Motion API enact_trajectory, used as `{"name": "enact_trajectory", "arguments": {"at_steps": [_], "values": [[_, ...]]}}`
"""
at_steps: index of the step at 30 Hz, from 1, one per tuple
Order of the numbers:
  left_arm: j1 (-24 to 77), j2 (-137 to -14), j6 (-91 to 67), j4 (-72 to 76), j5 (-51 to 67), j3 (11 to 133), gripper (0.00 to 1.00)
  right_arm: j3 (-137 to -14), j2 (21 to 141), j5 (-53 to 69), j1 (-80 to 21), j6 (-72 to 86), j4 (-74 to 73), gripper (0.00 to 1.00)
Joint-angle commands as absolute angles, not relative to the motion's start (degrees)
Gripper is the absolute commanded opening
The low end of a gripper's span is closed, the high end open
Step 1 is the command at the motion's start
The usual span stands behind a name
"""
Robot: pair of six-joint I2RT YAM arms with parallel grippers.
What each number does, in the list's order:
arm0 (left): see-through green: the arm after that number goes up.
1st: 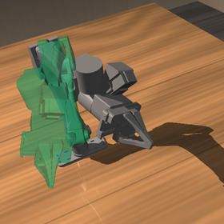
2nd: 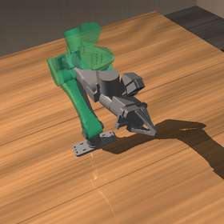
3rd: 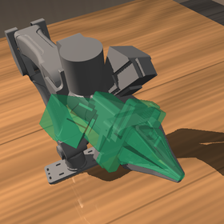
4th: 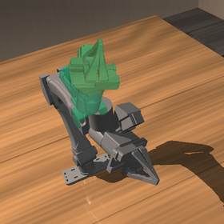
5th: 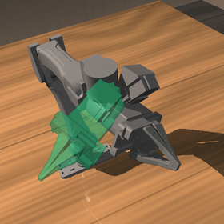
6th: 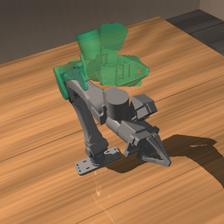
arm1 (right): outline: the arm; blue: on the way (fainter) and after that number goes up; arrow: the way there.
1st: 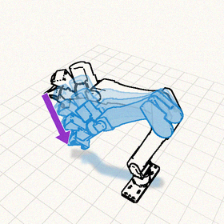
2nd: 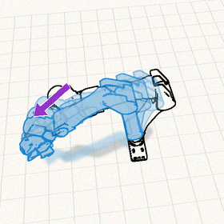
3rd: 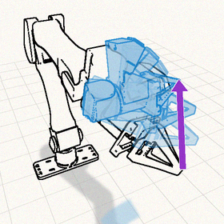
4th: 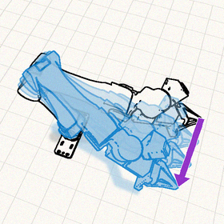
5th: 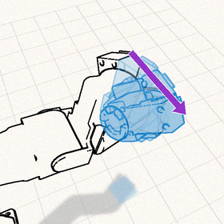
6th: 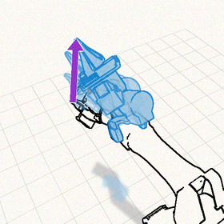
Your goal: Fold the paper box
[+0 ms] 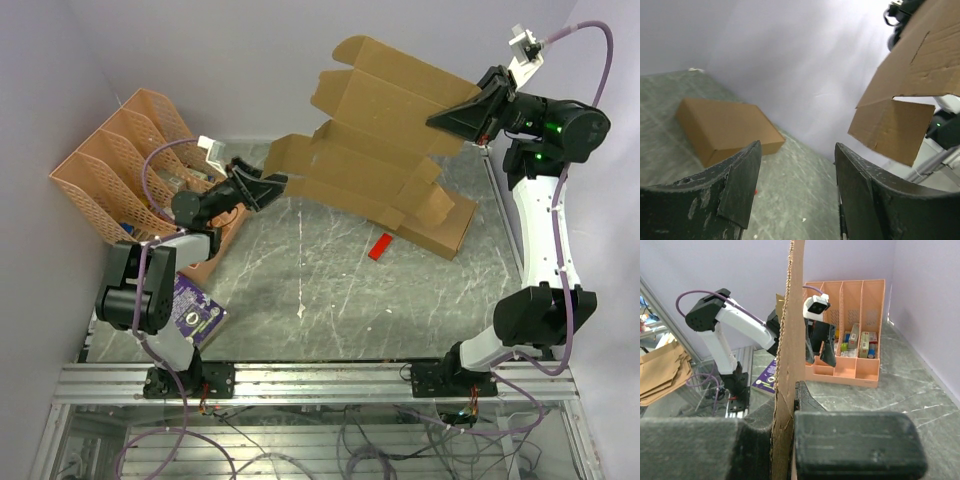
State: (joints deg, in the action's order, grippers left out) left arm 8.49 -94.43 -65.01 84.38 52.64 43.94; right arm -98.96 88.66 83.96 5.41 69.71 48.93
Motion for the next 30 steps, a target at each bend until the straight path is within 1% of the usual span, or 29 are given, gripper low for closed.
{"name": "enact_trajectory", "arguments": {"at_steps": [1, 10, 14, 19, 30], "values": [[13.1, -93.8, -64.5, 99.1, 52.9, 48.1, 0.71, -99.7, 89.2, 81.9, 5.7, 74.9, 52.6, 0.0], [15.1, -92.7, -65.0, 99.1, 54.1, 48.5, 0.72, -98.4, 88.4, 82.5, 5.6, 74.1, 52.2, 0.0], [13.8, -92.2, -66.4, 99.1, 53.2, 47.4, 0.72, -98.4, 88.2, 83.0, 5.7, 71.6, 49.4, 0.0], [13.1, -92.3, -67.5, 99.1, 53.0, 47.3, 0.72, -98.5, 87.9, 83.4, 5.7, 72.7, 50.6, 0.0], [11.4, -89.4, -68.7, 99.1, 56.2, 46.9, 0.73, -98.1, 87.4, 83.7, 5.8, 67.6, 45.5, 0.0]]}}
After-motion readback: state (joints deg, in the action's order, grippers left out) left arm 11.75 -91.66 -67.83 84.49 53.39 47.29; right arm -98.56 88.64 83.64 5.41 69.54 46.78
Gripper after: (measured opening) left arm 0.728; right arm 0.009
